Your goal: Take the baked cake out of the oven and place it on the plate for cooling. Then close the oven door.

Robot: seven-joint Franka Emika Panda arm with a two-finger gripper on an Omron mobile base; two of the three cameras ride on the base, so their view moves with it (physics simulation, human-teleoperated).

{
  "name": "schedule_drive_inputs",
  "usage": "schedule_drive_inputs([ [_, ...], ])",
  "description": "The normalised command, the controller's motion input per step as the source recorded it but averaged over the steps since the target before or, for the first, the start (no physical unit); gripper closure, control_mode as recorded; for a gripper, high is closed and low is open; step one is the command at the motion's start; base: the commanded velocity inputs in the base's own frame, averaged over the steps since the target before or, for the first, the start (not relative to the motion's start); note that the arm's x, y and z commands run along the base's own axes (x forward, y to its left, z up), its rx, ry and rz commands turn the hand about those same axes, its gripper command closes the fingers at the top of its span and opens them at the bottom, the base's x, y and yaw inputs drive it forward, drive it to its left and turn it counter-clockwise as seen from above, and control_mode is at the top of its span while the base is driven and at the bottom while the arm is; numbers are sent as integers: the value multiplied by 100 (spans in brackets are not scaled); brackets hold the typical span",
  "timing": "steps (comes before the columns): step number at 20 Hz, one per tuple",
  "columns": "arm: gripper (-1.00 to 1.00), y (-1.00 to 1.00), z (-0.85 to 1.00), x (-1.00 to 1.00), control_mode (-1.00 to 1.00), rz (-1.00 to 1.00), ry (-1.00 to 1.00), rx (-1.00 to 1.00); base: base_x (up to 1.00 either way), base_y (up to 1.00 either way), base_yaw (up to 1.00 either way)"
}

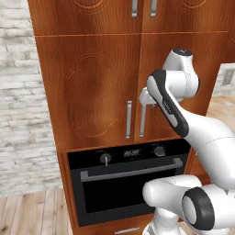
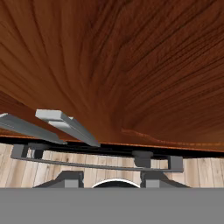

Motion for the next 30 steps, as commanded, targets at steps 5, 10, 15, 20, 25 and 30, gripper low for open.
schedule_drive_inputs([
  [5,-100,0,0,0,100,0,0,0,0,0,0],
  [10,-100,0,0,0,100,0,0,0,0,0,0],
  [15,-100,0,0,0,100,0,0,0,-6,-1,0],
  [20,-100,0,0,0,100,0,0,0,-20,-7,0],
  [25,-100,0,0,0,100,0,0,0,-39,-20,-1],
  [30,-100,0,0,0,100,0,0,0,-44,-23,0],
])
